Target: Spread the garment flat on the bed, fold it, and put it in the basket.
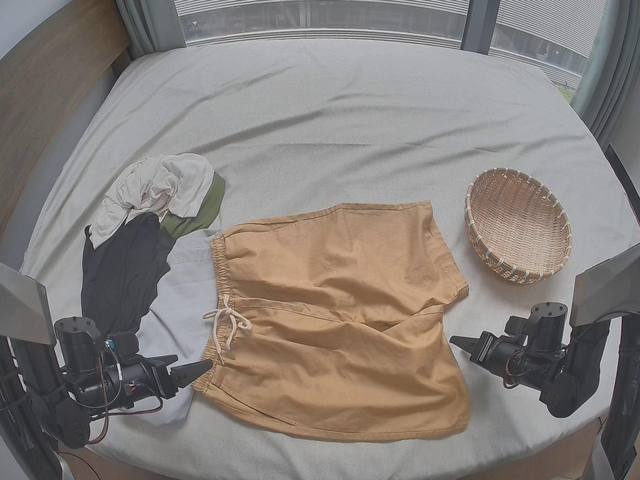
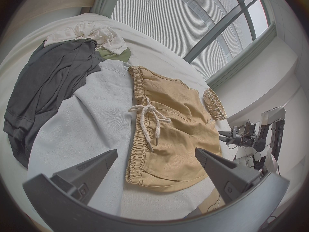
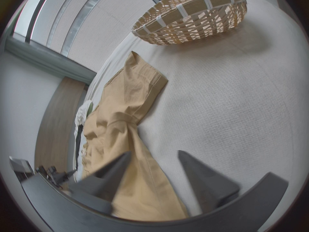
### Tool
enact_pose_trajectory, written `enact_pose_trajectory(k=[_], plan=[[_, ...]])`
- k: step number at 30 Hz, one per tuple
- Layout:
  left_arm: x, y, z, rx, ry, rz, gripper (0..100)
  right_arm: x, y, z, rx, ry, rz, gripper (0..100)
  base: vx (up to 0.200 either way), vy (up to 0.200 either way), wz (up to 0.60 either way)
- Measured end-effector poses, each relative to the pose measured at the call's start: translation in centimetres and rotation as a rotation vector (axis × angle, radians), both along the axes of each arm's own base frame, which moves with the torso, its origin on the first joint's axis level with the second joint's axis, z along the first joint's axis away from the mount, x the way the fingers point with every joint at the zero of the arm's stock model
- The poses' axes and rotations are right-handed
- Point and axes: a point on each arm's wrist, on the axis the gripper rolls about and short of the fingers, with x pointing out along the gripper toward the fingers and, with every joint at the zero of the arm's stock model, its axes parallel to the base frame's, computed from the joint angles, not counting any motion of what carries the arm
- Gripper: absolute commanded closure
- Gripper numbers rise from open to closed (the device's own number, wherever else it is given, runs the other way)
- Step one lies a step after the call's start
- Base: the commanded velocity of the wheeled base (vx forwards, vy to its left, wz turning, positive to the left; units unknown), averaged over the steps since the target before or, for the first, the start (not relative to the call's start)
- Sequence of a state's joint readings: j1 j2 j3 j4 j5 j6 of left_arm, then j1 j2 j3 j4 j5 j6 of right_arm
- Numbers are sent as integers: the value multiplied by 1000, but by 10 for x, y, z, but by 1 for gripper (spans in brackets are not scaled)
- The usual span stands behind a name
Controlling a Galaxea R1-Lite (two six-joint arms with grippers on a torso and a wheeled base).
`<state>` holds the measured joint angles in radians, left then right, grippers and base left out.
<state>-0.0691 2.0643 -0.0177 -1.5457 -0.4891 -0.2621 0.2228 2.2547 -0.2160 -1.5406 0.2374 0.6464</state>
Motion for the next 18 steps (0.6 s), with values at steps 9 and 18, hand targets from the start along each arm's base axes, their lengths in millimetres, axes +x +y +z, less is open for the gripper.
enact_pose_trajectory(k=[9, 18], plan=[[0, 0, 0, 0, 0, 0, 0, -10, -2, -9, -72, 30, 40, 100, 0, 0, 0], [0, 0, 0, 0, -1, 0, 0, -2, 3, -13, -98, 2, 68, 100, 0, 0, 0]])
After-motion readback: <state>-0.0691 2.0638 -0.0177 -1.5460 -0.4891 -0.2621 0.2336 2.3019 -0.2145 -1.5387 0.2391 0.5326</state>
